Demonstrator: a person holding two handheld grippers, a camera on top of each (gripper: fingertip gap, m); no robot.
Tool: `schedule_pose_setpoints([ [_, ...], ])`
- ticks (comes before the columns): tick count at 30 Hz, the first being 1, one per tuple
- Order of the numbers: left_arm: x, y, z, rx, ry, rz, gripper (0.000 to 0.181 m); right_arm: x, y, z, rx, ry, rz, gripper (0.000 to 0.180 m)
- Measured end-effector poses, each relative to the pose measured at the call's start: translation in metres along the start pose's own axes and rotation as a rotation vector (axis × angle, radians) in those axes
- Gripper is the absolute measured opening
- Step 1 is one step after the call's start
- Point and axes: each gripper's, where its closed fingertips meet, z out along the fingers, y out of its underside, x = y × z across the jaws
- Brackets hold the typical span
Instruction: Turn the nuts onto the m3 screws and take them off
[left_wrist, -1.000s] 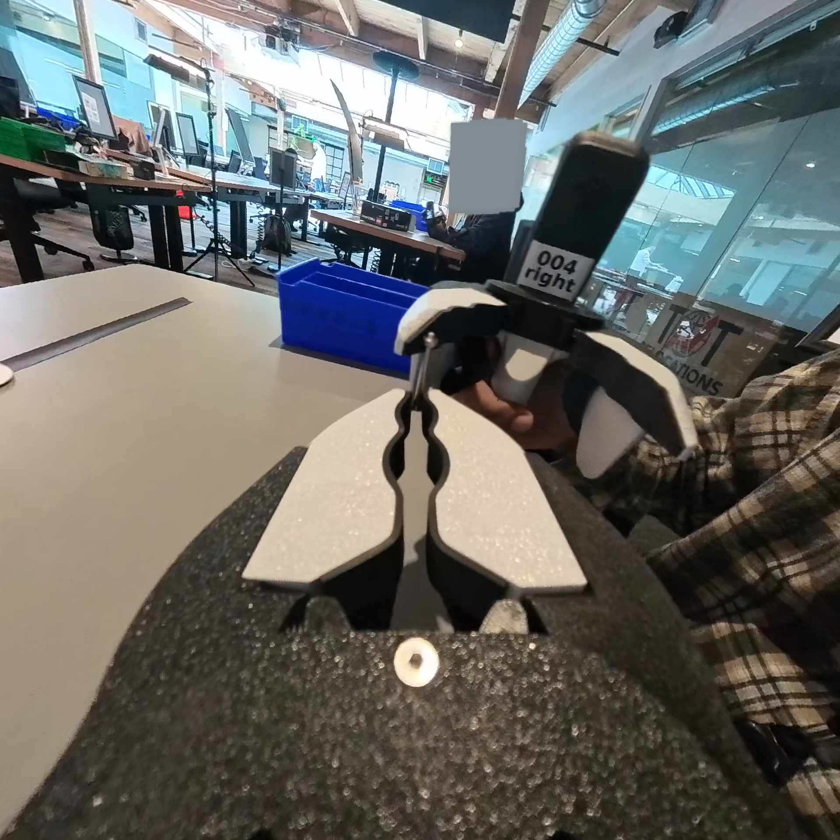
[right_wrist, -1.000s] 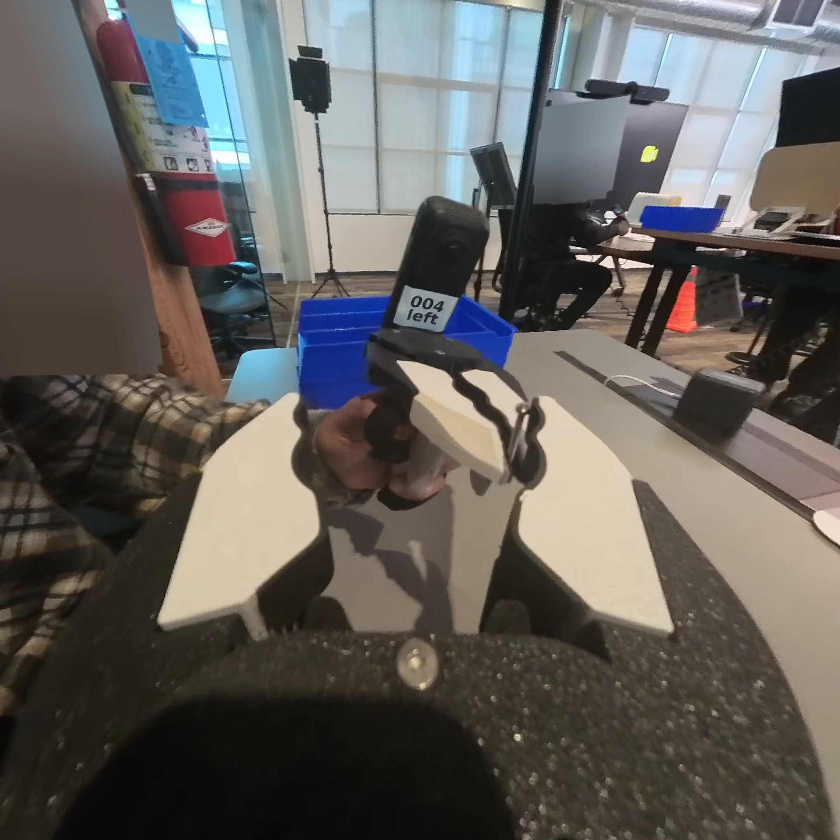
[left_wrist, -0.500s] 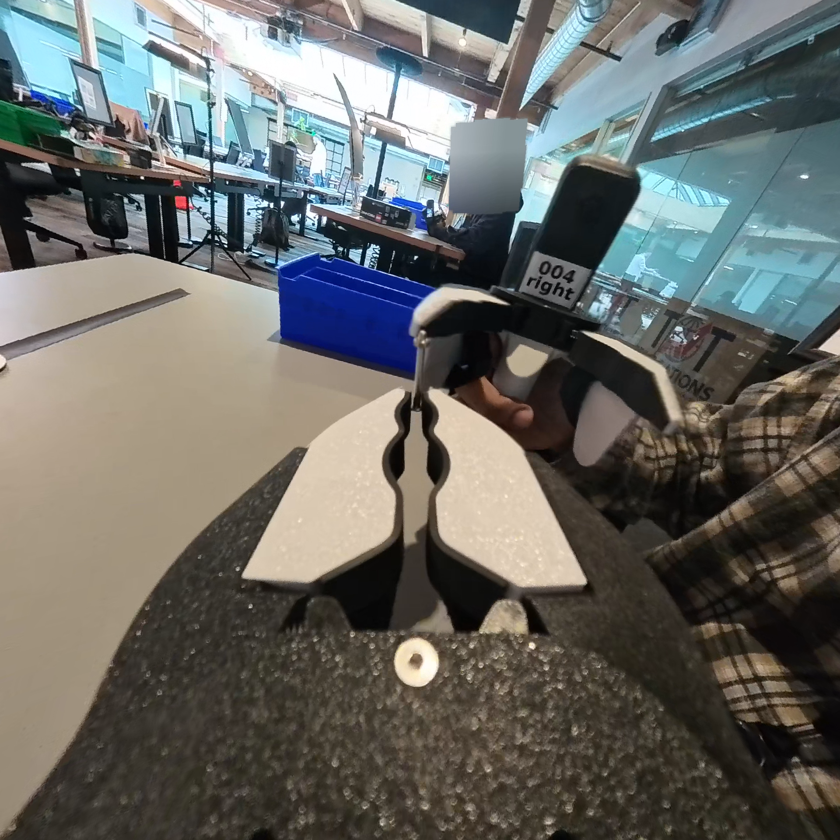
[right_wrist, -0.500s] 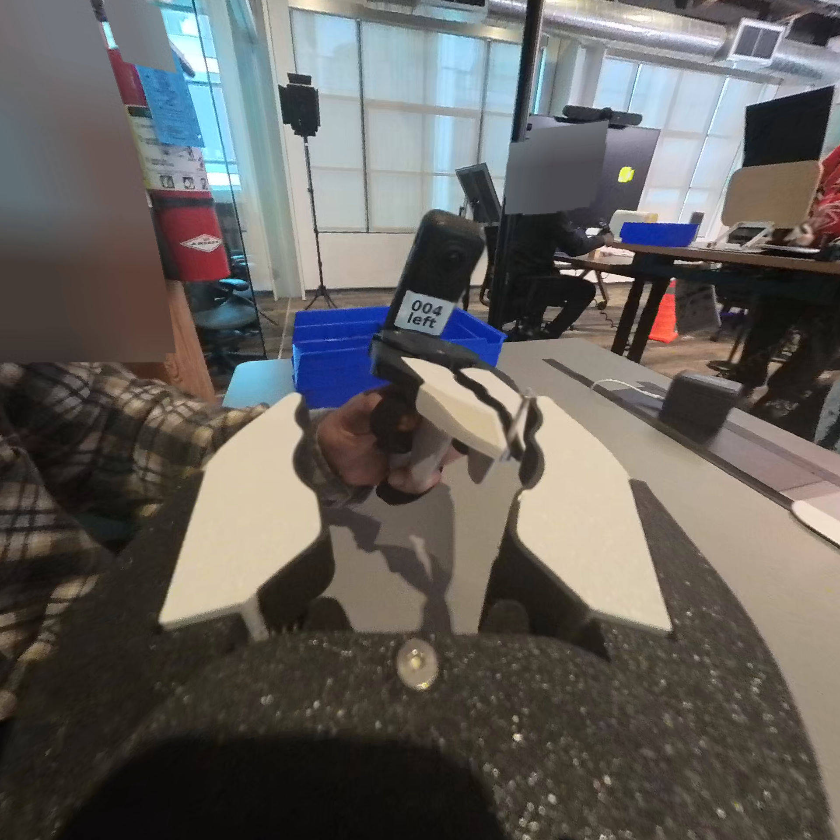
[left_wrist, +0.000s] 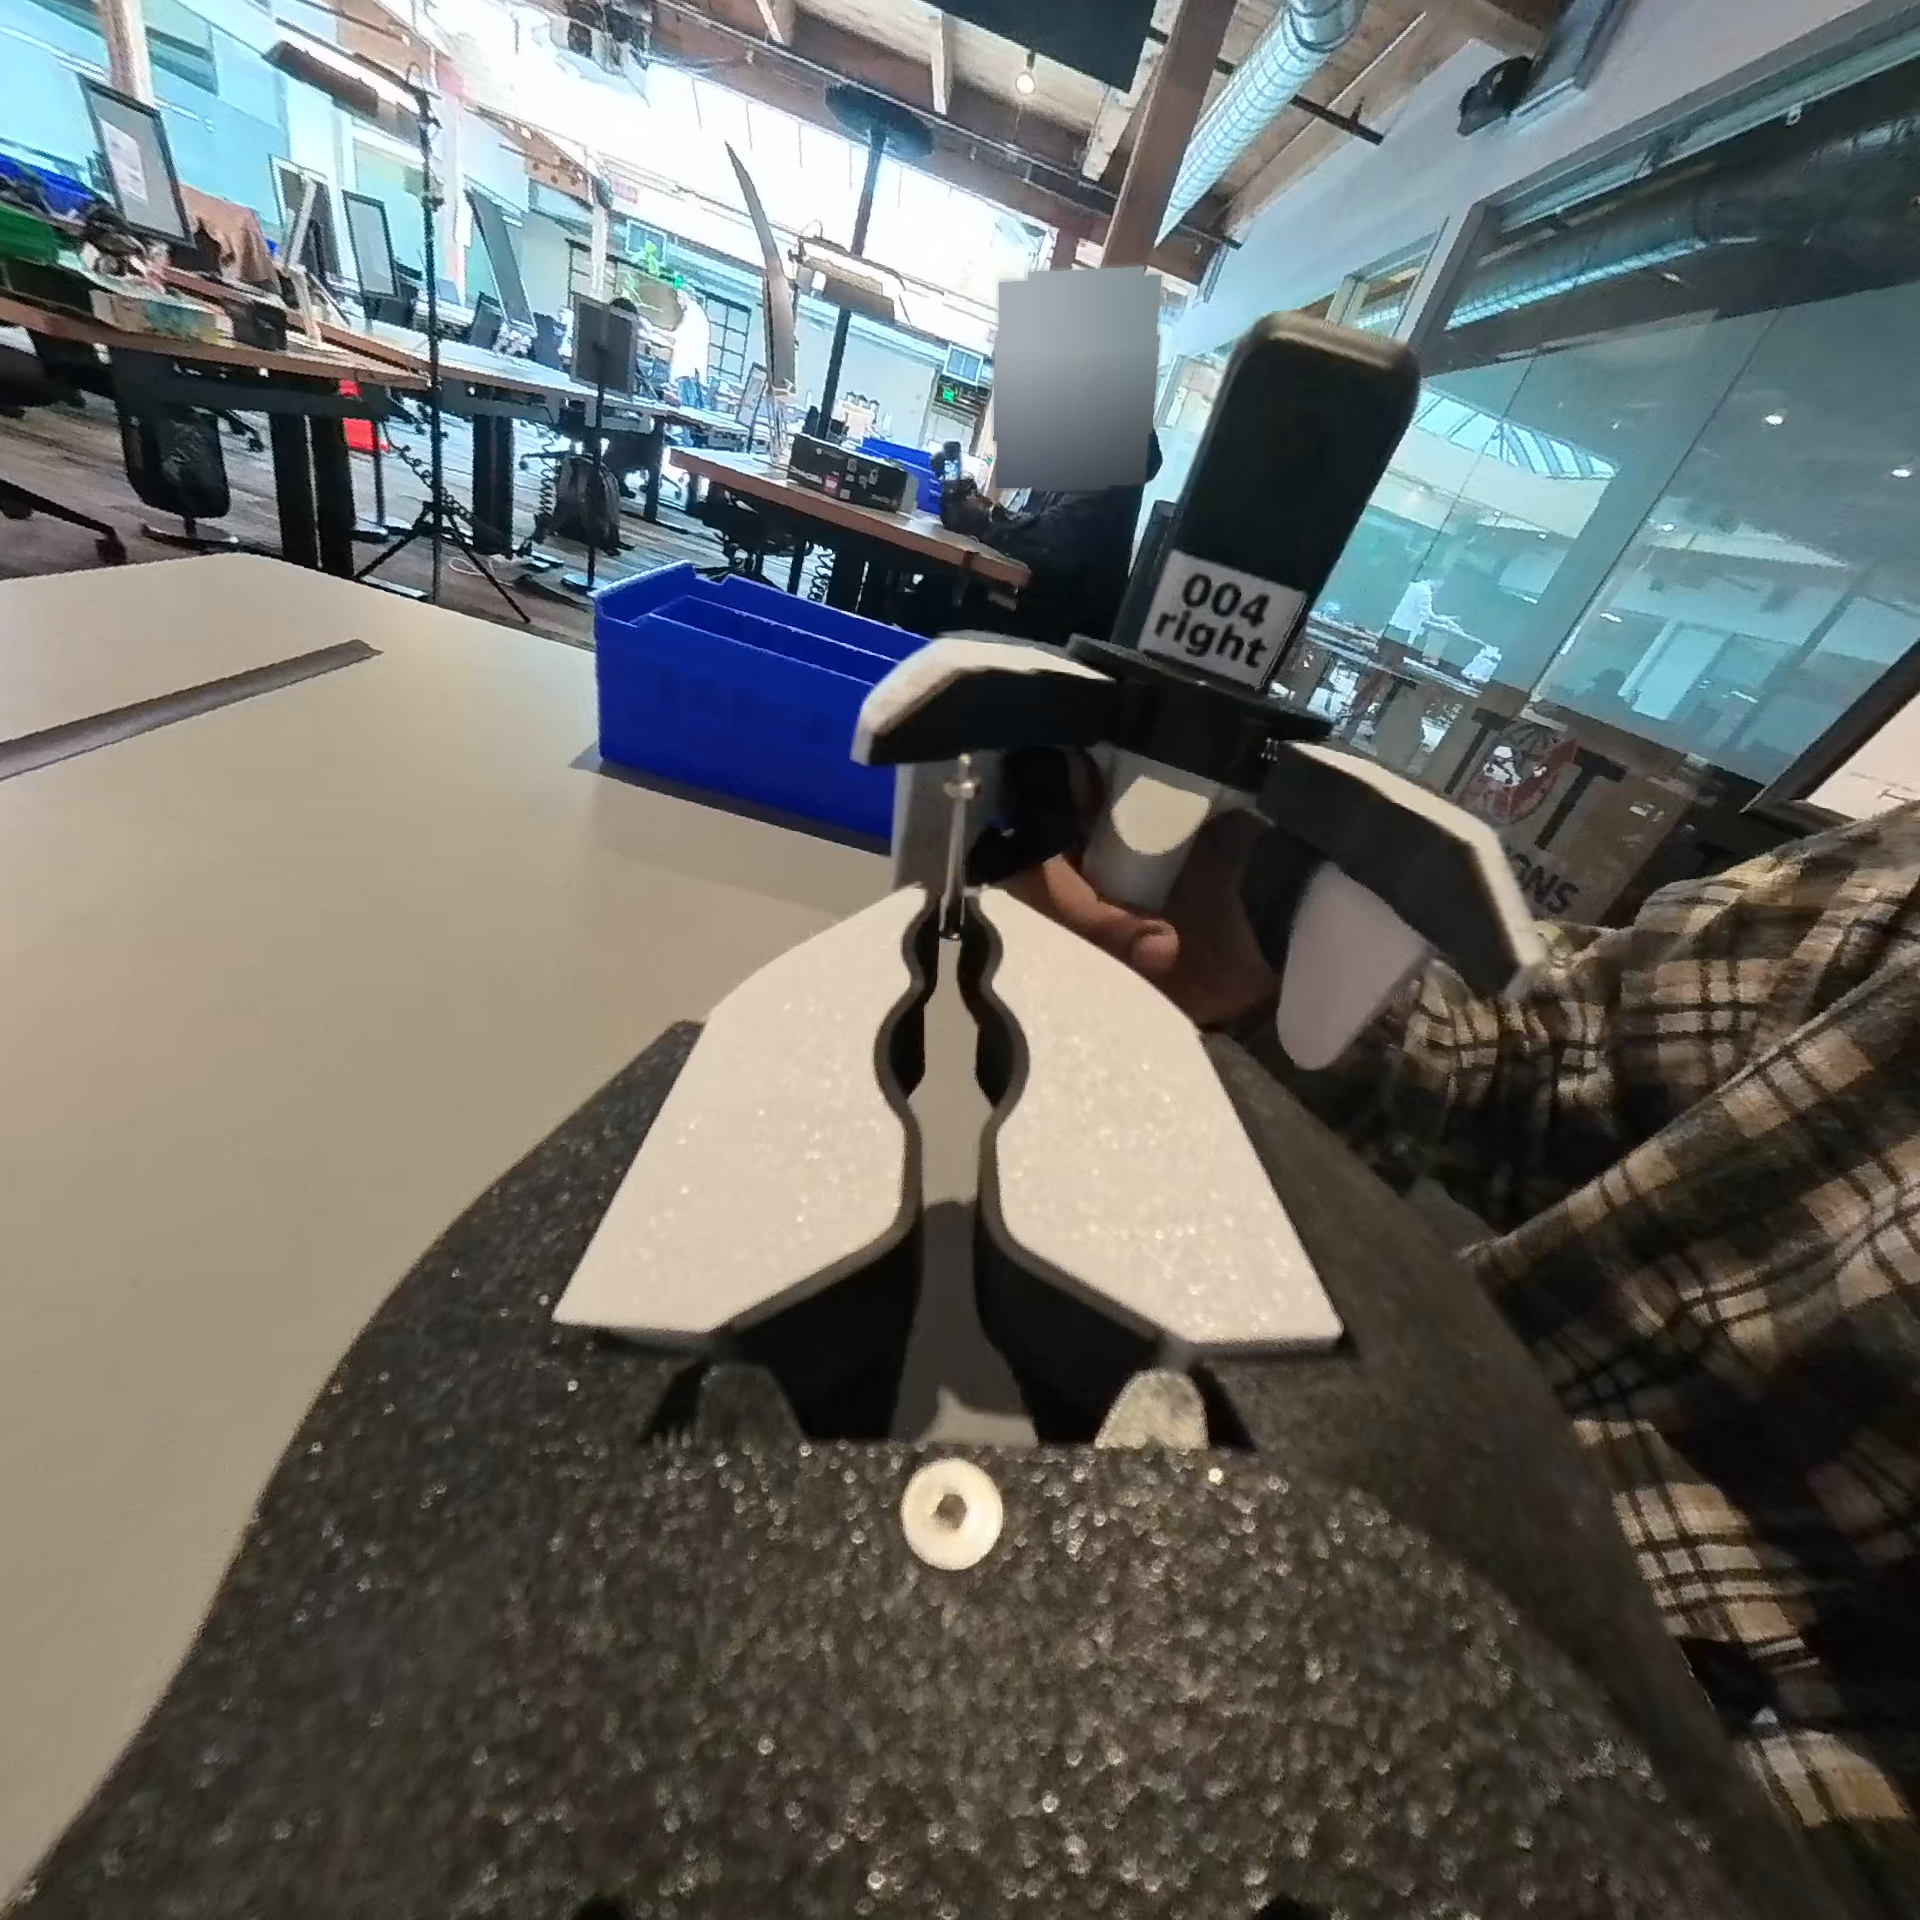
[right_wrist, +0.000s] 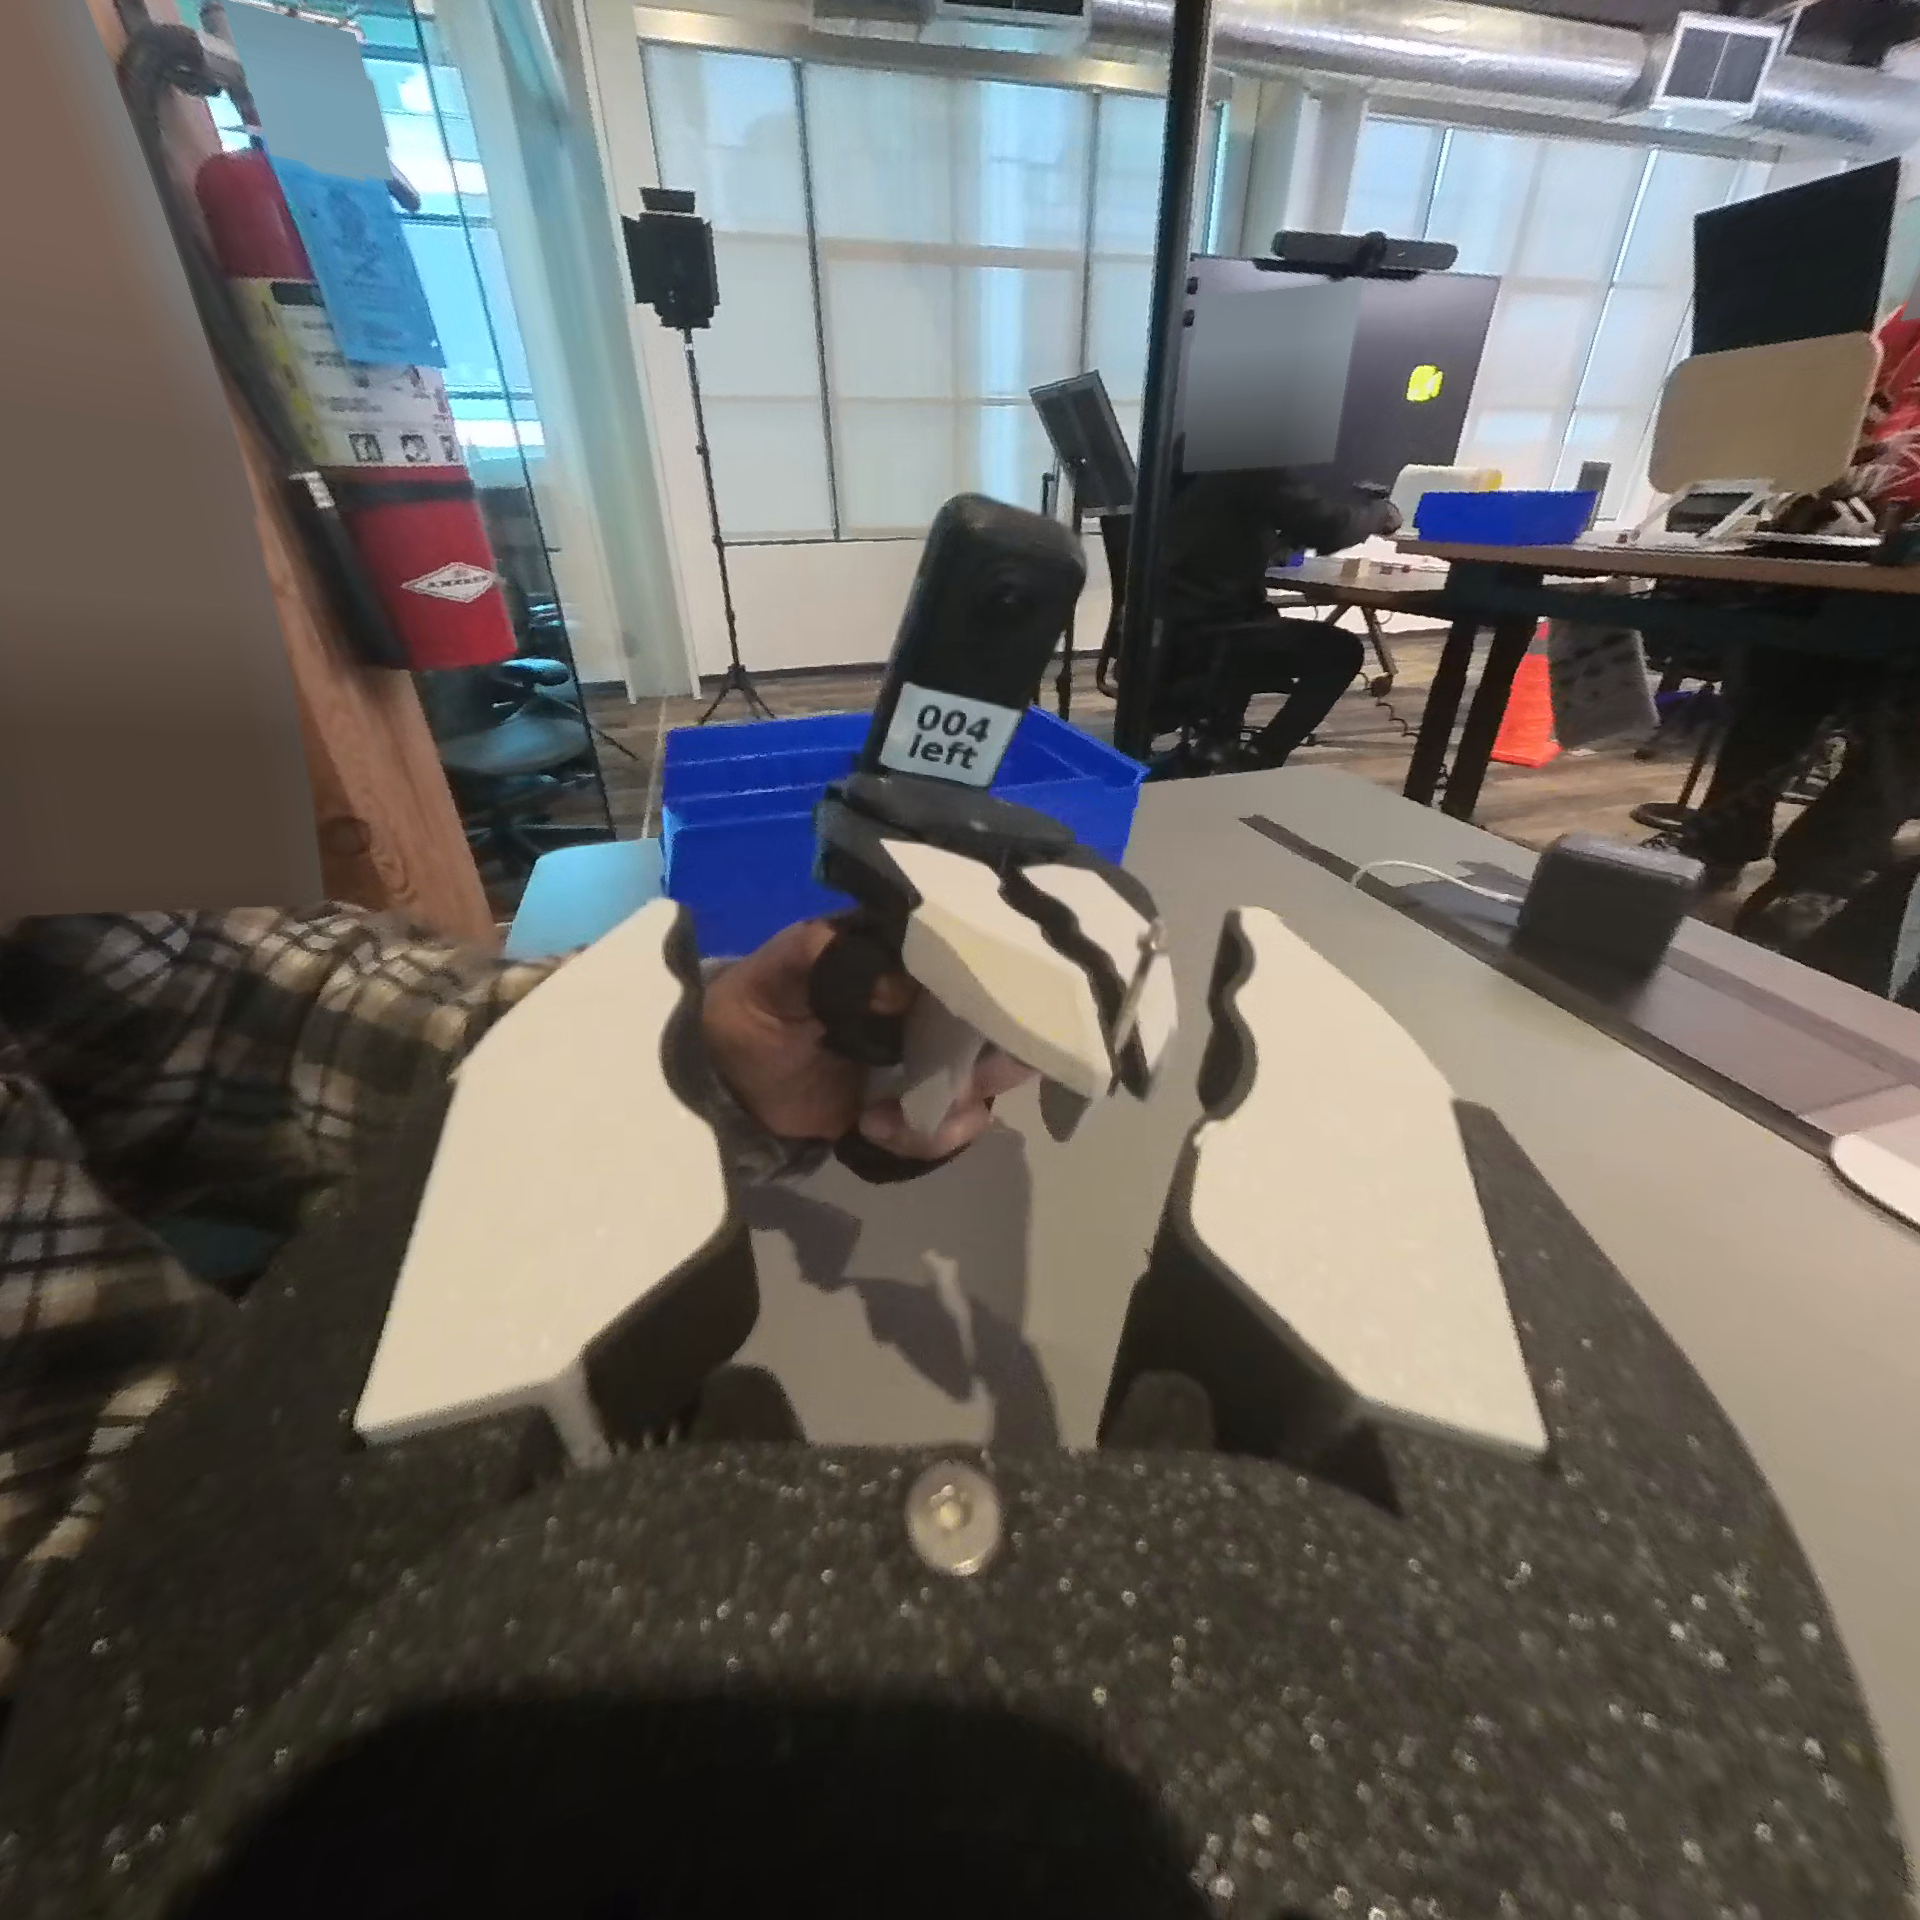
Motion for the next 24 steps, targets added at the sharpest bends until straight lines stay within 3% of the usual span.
schedule_pose_setpoints([
  [5, -0.003, 0.000, -0.002, -0.005, -0.002, -0.018, 0.004, -0.010, 0.006, 0.000, -0.029, -0.034, 0.003, 0.093],
  [7, -0.003, 0.000, -0.002, -0.005, 0.008, -0.030, 0.004, -0.008, 0.005, -0.007, -0.028, -0.018, -0.017, 0.085],
  [14, 0.006, 0.003, 0.003, -0.021, 0.043, -0.018, 0.004, -0.013, 0.004, 0.003, -0.056, -0.111, 0.044, 0.092],
  [19, 0.003, 0.002, 0.001, -0.014, 0.045, -0.037, 0.004, -0.011, 0.003, -0.011, -0.042, -0.051, 0.002, 0.091],
  [24, 0.010, 0.004, 0.006, -0.023, 0.066, -0.018, 0.004, -0.013, 0.000, 0.000, -0.036, -0.092, 0.039, 0.095],
])
